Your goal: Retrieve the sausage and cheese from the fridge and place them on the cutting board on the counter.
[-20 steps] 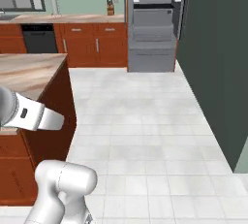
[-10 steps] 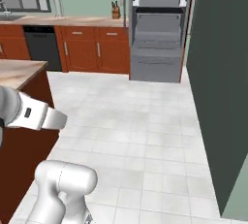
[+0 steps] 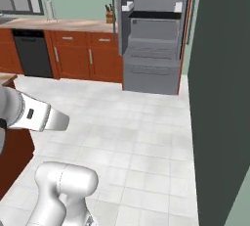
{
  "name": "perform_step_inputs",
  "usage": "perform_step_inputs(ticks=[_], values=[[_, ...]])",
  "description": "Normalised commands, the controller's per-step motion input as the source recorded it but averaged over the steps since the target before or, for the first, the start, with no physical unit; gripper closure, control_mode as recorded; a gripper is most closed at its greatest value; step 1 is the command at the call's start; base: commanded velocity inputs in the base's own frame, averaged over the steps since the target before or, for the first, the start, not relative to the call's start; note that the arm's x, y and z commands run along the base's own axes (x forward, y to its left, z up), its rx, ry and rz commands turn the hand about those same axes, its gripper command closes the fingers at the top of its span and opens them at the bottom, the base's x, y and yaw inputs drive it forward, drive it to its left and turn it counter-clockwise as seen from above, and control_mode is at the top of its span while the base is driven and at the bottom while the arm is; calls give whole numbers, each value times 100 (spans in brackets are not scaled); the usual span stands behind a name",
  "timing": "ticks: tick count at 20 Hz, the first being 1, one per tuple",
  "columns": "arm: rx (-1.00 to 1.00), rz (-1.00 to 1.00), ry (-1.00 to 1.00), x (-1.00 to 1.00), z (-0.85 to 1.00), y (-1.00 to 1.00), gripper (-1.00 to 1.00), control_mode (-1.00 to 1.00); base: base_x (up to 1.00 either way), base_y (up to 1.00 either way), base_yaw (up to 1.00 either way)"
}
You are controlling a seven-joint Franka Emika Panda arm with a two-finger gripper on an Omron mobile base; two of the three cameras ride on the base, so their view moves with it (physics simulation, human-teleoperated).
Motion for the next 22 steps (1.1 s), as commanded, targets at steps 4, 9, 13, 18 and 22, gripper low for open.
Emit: perform_step_inputs(ticks=[4,9,13,18,22], values=[[0,0,0,0,0,0,-100,100,100,-38,28],[0,0,0,0,0,0,-100,100,100,-77,15],[0,0,0,0,0,0,-100,100,100,-94,8],[0,0,0,0,0,0,-100,100,100,-57,9],[0,0,0,0,0,0,-100,100,100,-2,9]])
